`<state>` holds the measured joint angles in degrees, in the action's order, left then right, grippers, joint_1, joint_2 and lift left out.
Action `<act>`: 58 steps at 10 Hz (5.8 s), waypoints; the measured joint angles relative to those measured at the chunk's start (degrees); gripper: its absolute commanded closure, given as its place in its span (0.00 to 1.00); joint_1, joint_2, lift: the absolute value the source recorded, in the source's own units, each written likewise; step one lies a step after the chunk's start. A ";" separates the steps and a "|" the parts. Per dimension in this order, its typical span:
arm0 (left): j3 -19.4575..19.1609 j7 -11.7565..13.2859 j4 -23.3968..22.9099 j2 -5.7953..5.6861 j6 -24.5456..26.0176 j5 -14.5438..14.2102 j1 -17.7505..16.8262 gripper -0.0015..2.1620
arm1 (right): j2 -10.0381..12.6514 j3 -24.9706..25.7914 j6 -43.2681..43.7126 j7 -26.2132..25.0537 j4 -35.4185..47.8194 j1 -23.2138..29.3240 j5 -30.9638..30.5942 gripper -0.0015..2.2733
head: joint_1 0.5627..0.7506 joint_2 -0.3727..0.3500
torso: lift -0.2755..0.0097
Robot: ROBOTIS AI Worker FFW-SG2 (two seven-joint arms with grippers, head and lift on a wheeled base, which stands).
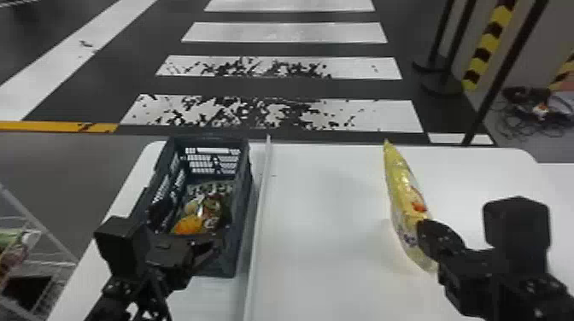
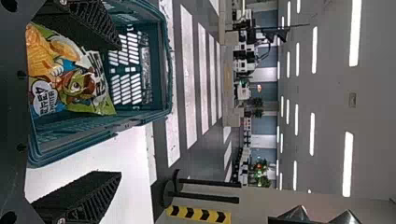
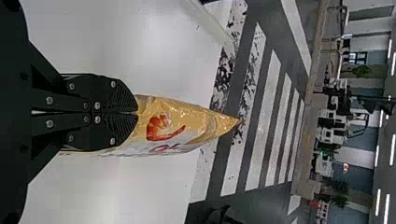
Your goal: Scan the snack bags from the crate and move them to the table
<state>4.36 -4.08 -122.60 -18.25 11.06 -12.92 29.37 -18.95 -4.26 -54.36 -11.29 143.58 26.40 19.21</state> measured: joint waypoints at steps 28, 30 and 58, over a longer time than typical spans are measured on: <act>3.08 -0.94 1.90 0.38 -0.20 3.89 -0.53 0.02 | 2.24 30.90 -20.87 11.54 -23.18 -8.77 27.13 0.03 | 0.70 0.25 | 0.63; 3.08 -1.00 2.44 0.48 -0.24 4.13 -0.46 0.02 | 2.52 31.53 -17.89 19.83 -22.77 -8.38 25.93 0.18 | 0.70 0.28 | 0.63; 2.14 -2.16 4.61 0.40 -4.06 2.91 -1.96 0.02 | 0.68 6.28 34.02 35.03 -42.80 -6.18 -2.38 0.98 | 0.70 0.48 | 0.63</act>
<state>6.50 -6.24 -117.98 -17.85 7.00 -10.01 27.41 -18.28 2.02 -20.35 23.74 100.78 20.22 16.82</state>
